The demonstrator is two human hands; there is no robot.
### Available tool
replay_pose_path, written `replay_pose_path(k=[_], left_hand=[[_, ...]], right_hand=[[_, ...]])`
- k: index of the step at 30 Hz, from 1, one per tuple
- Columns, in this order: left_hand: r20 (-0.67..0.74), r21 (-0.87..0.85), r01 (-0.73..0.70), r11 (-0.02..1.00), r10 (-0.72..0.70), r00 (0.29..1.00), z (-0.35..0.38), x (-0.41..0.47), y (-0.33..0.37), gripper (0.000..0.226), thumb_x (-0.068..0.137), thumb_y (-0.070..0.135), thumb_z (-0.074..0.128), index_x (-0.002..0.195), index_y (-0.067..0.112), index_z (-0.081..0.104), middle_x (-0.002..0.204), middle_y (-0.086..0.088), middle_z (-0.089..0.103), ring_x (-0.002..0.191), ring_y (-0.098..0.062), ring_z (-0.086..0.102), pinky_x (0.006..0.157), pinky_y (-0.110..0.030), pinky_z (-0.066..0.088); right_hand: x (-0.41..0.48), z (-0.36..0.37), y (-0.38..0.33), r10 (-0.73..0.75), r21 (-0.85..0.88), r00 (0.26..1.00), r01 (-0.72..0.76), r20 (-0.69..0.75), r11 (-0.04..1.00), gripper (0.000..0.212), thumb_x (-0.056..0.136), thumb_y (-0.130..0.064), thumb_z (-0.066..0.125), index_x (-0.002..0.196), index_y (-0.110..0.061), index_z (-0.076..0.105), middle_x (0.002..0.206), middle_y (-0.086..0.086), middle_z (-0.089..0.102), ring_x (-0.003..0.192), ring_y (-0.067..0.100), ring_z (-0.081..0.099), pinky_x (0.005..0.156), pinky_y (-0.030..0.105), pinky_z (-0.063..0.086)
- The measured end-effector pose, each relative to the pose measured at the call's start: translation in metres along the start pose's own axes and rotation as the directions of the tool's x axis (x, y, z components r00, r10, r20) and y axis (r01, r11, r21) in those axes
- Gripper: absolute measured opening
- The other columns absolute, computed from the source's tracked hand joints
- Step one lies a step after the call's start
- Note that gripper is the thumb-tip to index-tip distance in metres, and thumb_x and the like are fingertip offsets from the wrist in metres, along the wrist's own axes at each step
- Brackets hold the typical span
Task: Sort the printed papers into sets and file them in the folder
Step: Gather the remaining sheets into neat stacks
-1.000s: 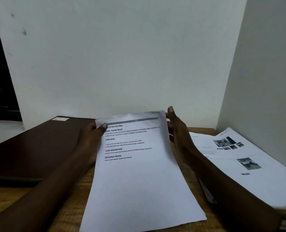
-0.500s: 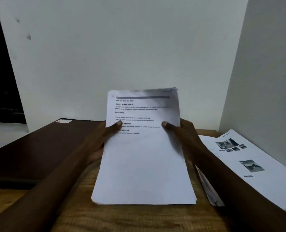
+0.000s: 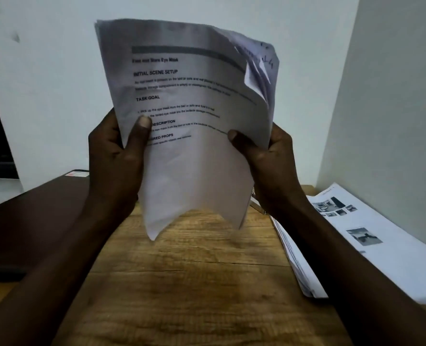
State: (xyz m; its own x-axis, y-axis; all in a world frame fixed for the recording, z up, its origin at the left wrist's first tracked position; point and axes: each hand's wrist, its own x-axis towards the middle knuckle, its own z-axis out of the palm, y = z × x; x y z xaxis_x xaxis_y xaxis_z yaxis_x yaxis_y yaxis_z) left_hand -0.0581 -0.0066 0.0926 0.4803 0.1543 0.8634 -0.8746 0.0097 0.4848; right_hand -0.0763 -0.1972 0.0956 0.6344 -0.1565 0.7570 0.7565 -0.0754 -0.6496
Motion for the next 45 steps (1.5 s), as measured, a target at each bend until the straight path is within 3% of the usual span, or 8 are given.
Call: replay_pose_path(k=[8, 15, 19, 24, 30, 35, 39, 45], left_hand=[[0.083, -0.030, 0.377, 0.926, -0.374, 0.924, 0.004, -0.014, -0.027, 0.013, 0.092, 0.020, 0.065, 0.100, 0.029, 0.069, 0.097, 0.010, 0.076, 0.095, -0.013, 0.071, 0.080, -0.031, 0.056], [0.029, -0.031, 0.317, 0.948, -0.316, 0.948, 0.003, -0.010, -0.023, 0.012, 0.091, 0.021, 0.066, 0.094, 0.032, 0.069, 0.093, 0.014, 0.075, 0.090, -0.007, 0.071, 0.075, -0.024, 0.058], [0.099, 0.099, 0.411, 0.906, -0.420, 0.902, 0.001, -0.015, -0.032, 0.012, 0.091, 0.022, 0.066, 0.090, 0.034, 0.067, 0.081, 0.022, 0.073, 0.078, 0.002, 0.070, 0.067, -0.020, 0.053], [0.065, -0.031, 0.511, 0.859, -0.509, 0.859, -0.006, -0.006, -0.028, 0.016, 0.088, 0.011, 0.068, 0.094, 0.025, 0.070, 0.088, 0.010, 0.077, 0.084, -0.009, 0.073, 0.070, -0.024, 0.057], [0.340, -0.003, 0.827, 0.563, -0.777, 0.530, -0.023, -0.002, -0.027, 0.049, 0.073, 0.010, 0.077, 0.121, 0.009, 0.066, 0.116, -0.014, 0.071, 0.104, -0.031, 0.069, 0.086, -0.043, 0.057], [0.473, 0.105, 0.917, 0.385, -0.830, 0.295, -0.015, -0.017, -0.027, 0.026, 0.091, 0.002, 0.056, 0.113, 0.010, 0.067, 0.108, -0.010, 0.074, 0.089, -0.023, 0.074, 0.068, -0.033, 0.061], [0.573, 0.162, 0.921, 0.353, -0.794, 0.204, -0.016, -0.022, -0.027, 0.031, 0.094, 0.002, 0.051, 0.120, 0.012, 0.064, 0.117, -0.009, 0.071, 0.102, -0.025, 0.070, 0.081, -0.035, 0.059], [0.567, 0.188, 0.915, 0.357, -0.800, 0.196, -0.021, -0.020, -0.041, 0.035, 0.094, 0.018, 0.058, 0.128, 0.010, 0.061, 0.126, -0.011, 0.066, 0.118, -0.029, 0.063, 0.102, -0.045, 0.048]], right_hand=[[-0.013, 0.001, 0.021, 0.197, -0.232, 0.980, -0.198, -0.031, 0.952, 0.021, 0.088, -0.015, 0.067, 0.073, -0.028, 0.060, 0.081, 0.001, 0.069, 0.084, 0.027, 0.067, 0.079, 0.053, 0.056], [-0.006, -0.002, 0.018, 0.231, -0.165, 0.972, -0.234, -0.036, 0.958, 0.011, 0.088, -0.022, 0.068, 0.081, -0.027, 0.063, 0.090, 0.000, 0.070, 0.088, 0.026, 0.068, 0.081, 0.050, 0.057], [-0.012, -0.004, 0.034, 0.375, -0.250, 0.927, -0.368, -0.022, 0.896, 0.025, 0.078, -0.034, 0.069, 0.097, -0.017, 0.067, 0.099, 0.004, 0.071, 0.093, 0.024, 0.067, 0.086, 0.053, 0.055], [-0.004, -0.010, 0.028, 0.332, -0.231, 0.943, -0.324, -0.002, 0.918, 0.007, 0.087, -0.020, 0.068, 0.088, -0.026, 0.066, 0.097, 0.001, 0.072, 0.090, 0.022, 0.068, 0.084, 0.046, 0.057], [0.014, -0.030, 0.010, 0.359, -0.191, 0.927, -0.336, 0.105, 0.922, 0.012, 0.093, -0.017, 0.062, 0.098, -0.009, 0.068, 0.090, 0.007, 0.073, 0.074, 0.018, 0.069, 0.063, 0.027, 0.054], [0.017, -0.047, 0.028, 0.428, -0.142, 0.903, -0.428, -0.033, 0.893, 0.025, 0.098, -0.032, 0.053, 0.090, -0.013, 0.066, 0.087, 0.003, 0.070, 0.073, 0.013, 0.067, 0.070, 0.024, 0.053], [0.014, -0.056, 0.048, 0.408, -0.172, 0.906, -0.423, -0.115, 0.890, 0.026, 0.100, -0.023, 0.051, 0.076, -0.018, 0.058, 0.068, -0.005, 0.058, 0.050, -0.003, 0.054, 0.050, 0.011, 0.041], [0.008, -0.062, 0.074, 0.446, -0.221, 0.889, -0.458, -0.104, 0.861, 0.019, 0.098, -0.021, 0.053, 0.080, -0.014, 0.057, 0.077, 0.004, 0.053, 0.075, 0.015, 0.049, 0.071, 0.029, 0.037]])
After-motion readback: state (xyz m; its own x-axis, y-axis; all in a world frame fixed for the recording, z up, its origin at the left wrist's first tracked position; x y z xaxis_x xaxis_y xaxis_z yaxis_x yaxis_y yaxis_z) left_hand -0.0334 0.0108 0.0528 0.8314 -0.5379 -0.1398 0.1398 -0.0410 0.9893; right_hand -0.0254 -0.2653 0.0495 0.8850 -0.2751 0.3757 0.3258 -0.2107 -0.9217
